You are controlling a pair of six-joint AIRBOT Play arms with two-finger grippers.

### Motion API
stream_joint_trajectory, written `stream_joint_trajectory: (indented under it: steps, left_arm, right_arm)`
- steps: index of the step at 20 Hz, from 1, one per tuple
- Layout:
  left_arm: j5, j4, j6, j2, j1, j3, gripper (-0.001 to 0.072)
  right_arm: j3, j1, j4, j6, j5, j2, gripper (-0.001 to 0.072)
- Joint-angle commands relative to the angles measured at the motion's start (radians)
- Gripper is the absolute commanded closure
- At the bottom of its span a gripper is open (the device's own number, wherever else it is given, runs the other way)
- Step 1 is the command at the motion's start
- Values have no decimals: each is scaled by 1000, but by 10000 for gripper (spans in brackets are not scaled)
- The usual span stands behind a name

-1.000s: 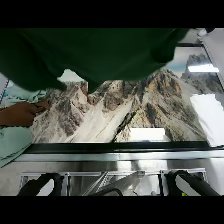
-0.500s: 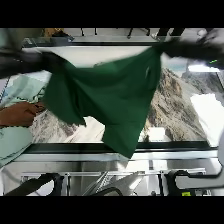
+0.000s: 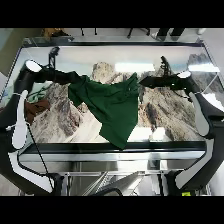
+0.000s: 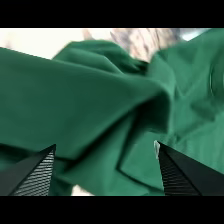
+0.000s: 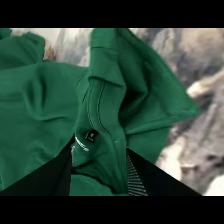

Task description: Fold the shirts.

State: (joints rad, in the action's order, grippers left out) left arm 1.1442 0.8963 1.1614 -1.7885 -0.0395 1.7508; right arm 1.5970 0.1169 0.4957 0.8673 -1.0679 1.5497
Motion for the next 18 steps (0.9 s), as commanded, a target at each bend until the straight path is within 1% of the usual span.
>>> stream_joint_trajectory:
  steps: [1,3,5,7,9,11,13,14,15,16,17,18]
  left_arm:
    - [179,1,71,-20,-93,106,1]
    - [261,2,75,7,-115,37,1]
    - [268,3,74,34,-113,-110,1]
    - [192,2,69,47,-98,-266,1]
    - [94,0,69,40,-72,-373,1]
    - [-6,-1,68,34,-33,-429,1]
    - [-92,0,68,20,2,-435,10]
    - [-113,0,67,9,16,-424,117]
    - [-116,2,66,-10,28,-401,200]
    - [-107,2,66,-31,35,-372,239]
    - [-93,3,66,-52,40,-342,240]
    - [-74,3,67,-65,40,-317,293]
  right_arm:
    - [-5,92,15,50,-115,-88,326]
    - [-28,140,103,103,-190,-163,328]
    - [-107,167,215,157,-221,-236,328]
    - [-234,183,273,177,-238,-312,328]
    - [-374,187,276,177,-238,-384,327]
    - [-495,184,275,177,-221,-437,325]
    - [-603,184,275,177,-197,-470,321]
    - [-646,183,274,176,-193,-478,321]
    - [-686,177,273,176,-186,-480,319]
    - [-719,166,264,173,-173,-478,275]
    - [-751,147,259,173,-143,-478,167]
    - [-774,121,253,172,-108,-477,135]
